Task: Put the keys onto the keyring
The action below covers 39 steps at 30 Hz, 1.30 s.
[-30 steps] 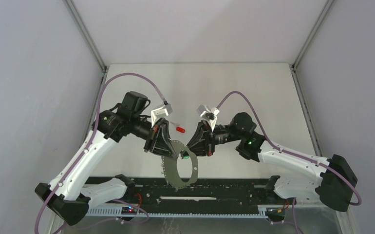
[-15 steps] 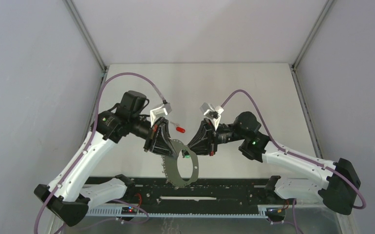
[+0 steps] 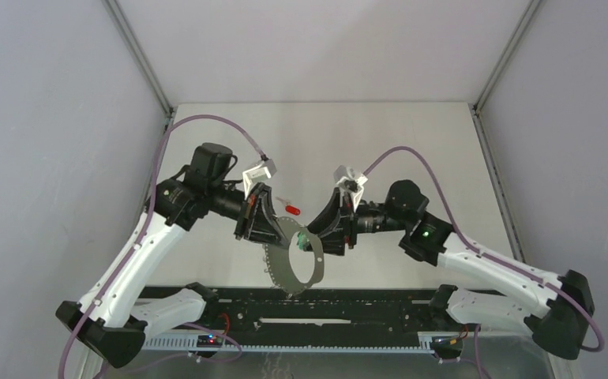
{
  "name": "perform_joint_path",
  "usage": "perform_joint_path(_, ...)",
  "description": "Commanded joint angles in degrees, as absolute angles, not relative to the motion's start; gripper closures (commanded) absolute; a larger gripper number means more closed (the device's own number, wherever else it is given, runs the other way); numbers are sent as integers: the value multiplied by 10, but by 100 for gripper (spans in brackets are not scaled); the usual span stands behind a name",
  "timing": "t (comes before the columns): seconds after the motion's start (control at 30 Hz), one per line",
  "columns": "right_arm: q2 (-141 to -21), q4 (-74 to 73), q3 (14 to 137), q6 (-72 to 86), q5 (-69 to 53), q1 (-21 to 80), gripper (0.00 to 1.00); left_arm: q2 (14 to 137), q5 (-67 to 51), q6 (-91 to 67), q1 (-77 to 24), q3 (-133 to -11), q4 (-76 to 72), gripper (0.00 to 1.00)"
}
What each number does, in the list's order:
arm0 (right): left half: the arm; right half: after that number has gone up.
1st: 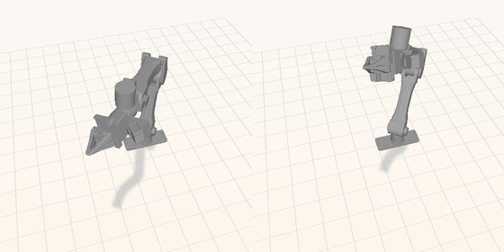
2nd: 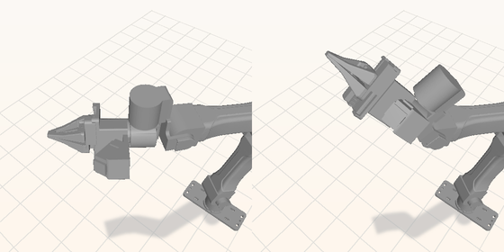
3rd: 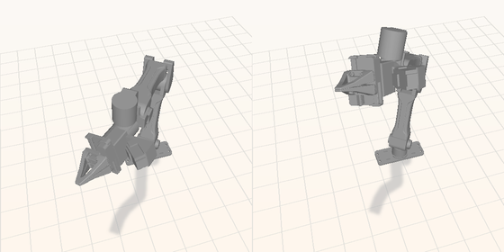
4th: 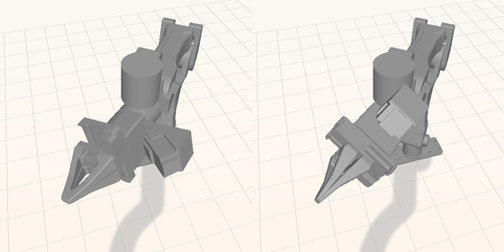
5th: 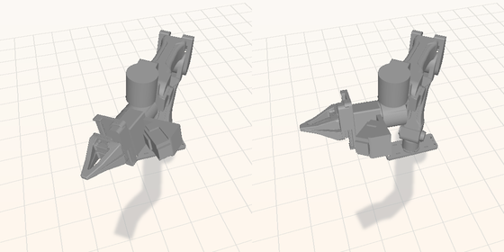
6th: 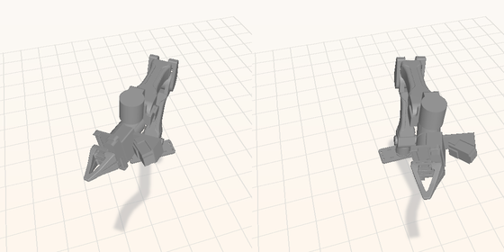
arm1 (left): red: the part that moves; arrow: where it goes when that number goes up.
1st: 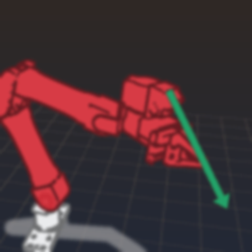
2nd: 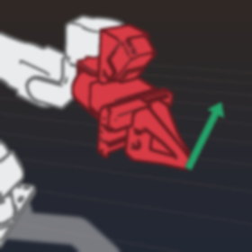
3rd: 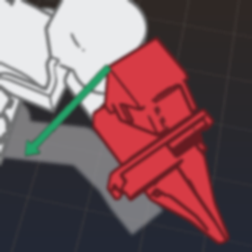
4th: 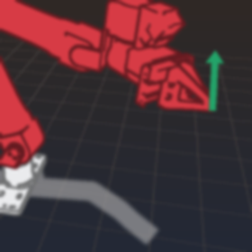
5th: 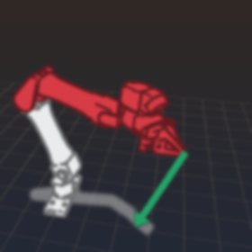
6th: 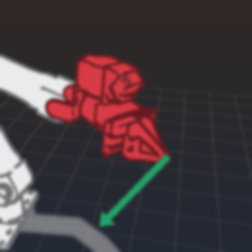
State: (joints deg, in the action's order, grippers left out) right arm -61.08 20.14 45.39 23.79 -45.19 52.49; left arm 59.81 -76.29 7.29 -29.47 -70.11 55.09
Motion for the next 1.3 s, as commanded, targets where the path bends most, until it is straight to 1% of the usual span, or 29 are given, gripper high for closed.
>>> perform_joint_path(0.0,-526,58,474,155,-329,473,39,583,-738,6,-273,-698,477,100)
perform_joint_path(0.07,-493,32,475,145,-310,448,31,575,-719,-43,-268,-686,434,100)
perform_joint_path(0.1,-479,14,475,139,-303,441,26,569,-708,-67,-266,-678,400,100)
perform_joint_path(0.17,-459,-19,478,138,-310,436,22,554,-697,-113,-258,-654,343,100)
perform_joint_path(0.23,-456,-27,478,154,-351,437,19,540,-695,-153,-251,-632,289,100)
perform_joint_path(0.3,-465,-15,478,179,-416,445,8,533,-695,-171,-249,-624,263,100)
perform_joint_path(0.37,-470,-6,478,192,-442,465,3,533,-693,-175,-248,-626,253,100)
perform_joint_path(0.47,-477,21,479,207,-445,490,2,533,-693,-175,-246,-628,247,100)
perform_joint_path(0.53,-487,29,481,217,-447,496,3,532,-693,-176,-246,-627,242,100)
perform_joint_path(0.6,-499,37,487,227,-446,503,9,531,-694,-178,-246,-625,238,100)
perform_joint_path(0.63,-507,36,492,230,-446,504,14,532,-694,-178,-246,-625,237,100)
perform_joint_path(0.67,-517,37,497,236,-446,503,23,532,-694,-178,-246,-624,237,100)
perform_joint_path(0.7,-525,38,503,244,-445,501,33,531,-693,-178,-246,-623,237,100)
perform_joint_path(0.77,-542,39,516,268,-445,495,66,529,-689,-173,-246,-616,236,100)
perform_joint_path(0.8,-550,32,524,279,-443,492,81,530,-687,-168,-246,-612,236,100)
perform_joint_path(0.83,-556,26,528,292,-444,488,93,531,-684,-160,-244,-607,239,98)
perform_joint_path(0.87,-559,22,532,311,-445,480,99,532,-678,-139,-241,-604,250,92)
perform_joint_path(0.93,-559,12,533,337,-449,467,100,539,-660,-95,-230,-605,284,75)
perform_joint_path(0.97,-557,5,533,343,-451,462,100,543,-648,-68,-223,-609,307,61)
perform_joint_path(1.0,-555,-5,533,349,-451,458,100,547,-630,-42,-218,-617,336,43)
perform_joint_path(1.03,-554,-22,533,354,-448,455,100,550,-607,-14,-213,-623,356,34)
perform_joint_path(1.07,-553,-31,533,362,-448,451,100,551,-585,17,-208,-629,370,32)
perform_joint_path(1.1,-554,-36,533,371,-451,448,100,549,-561,44,-204,-633,378,27)
perform_joint_path(1.13,-556,-45,534,380,-451,446,100,544,-514,69,-201,-636,380,18)
perform_joint_path(1.17,-561,-59,539,388,-450,444,100,535,-476,95,-199,-640,379,14)
perform_joint_path(1.2,-567,-70,544,398,-452,442,100,523,-444,121,-197,-639,370,11)
perform_joint_path(1.27,-584,-87,557,423,-454,433,100,490,-418,193,-197,-633,354,1)
